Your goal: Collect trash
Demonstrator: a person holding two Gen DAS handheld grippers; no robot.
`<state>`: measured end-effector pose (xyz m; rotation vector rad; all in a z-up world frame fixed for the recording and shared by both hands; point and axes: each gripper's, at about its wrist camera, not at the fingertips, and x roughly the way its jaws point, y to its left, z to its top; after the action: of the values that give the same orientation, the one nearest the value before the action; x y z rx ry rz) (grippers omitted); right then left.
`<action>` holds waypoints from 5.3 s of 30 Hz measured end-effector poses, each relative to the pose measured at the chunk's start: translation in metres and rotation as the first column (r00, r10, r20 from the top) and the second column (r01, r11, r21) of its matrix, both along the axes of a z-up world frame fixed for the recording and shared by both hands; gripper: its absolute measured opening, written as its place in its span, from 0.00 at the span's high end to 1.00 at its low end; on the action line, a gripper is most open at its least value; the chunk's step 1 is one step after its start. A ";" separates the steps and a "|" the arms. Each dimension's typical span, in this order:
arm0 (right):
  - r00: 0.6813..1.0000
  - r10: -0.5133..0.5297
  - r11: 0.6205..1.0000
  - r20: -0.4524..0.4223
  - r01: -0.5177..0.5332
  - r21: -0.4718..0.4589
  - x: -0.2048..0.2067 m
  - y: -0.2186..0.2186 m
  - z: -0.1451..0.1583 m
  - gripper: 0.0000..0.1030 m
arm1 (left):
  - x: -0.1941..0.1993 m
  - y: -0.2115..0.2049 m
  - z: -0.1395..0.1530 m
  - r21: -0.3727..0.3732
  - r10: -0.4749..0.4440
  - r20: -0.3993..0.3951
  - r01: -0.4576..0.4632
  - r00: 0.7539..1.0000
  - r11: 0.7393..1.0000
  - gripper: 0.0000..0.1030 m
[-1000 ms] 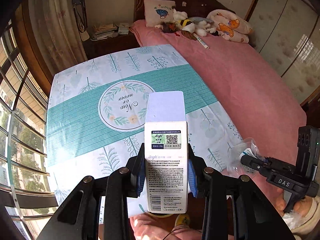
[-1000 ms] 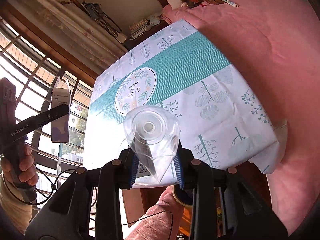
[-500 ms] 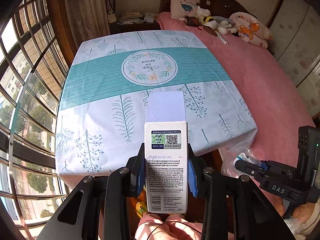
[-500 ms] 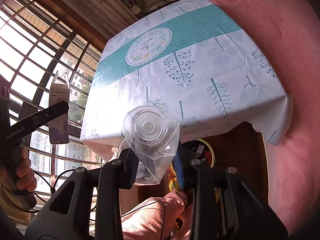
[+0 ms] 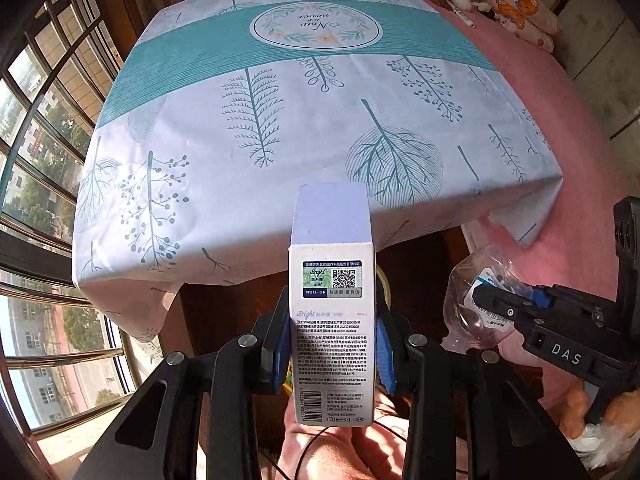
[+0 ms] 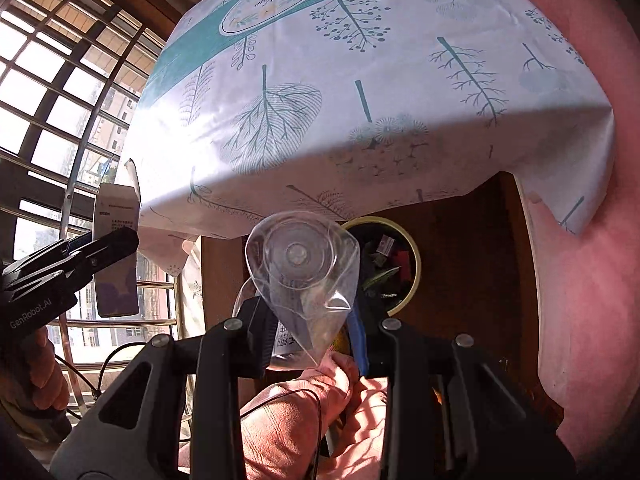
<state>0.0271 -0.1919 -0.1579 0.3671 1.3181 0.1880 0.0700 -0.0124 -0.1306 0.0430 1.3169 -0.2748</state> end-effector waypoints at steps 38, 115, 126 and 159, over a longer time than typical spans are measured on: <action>0.985 -0.028 0.976 -0.169 -0.009 -0.219 0.007 0.003 -0.286 0.36 | 0.004 -0.015 -0.299 0.073 0.059 -0.072 -0.054 0.996 0.996 0.06; 0.939 0.117 0.984 0.325 -0.066 -0.165 -0.001 0.031 0.173 0.35 | -0.025 0.003 0.143 0.032 0.285 0.313 -0.310 0.906 0.950 0.08; 0.936 0.124 0.983 0.330 -0.071 -0.170 0.006 0.032 0.172 0.35 | -0.022 0.004 0.143 0.032 0.291 0.319 -0.317 0.902 0.948 0.08; 0.939 0.113 0.985 0.323 -0.062 -0.163 0.007 0.034 0.171 0.35 | -0.028 0.003 0.139 0.020 0.284 0.311 -0.305 0.907 0.952 0.08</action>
<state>0.0345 -0.1582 0.0134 0.1387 1.0074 0.2138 0.0420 -0.0091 0.0086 -0.0552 1.0057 0.0372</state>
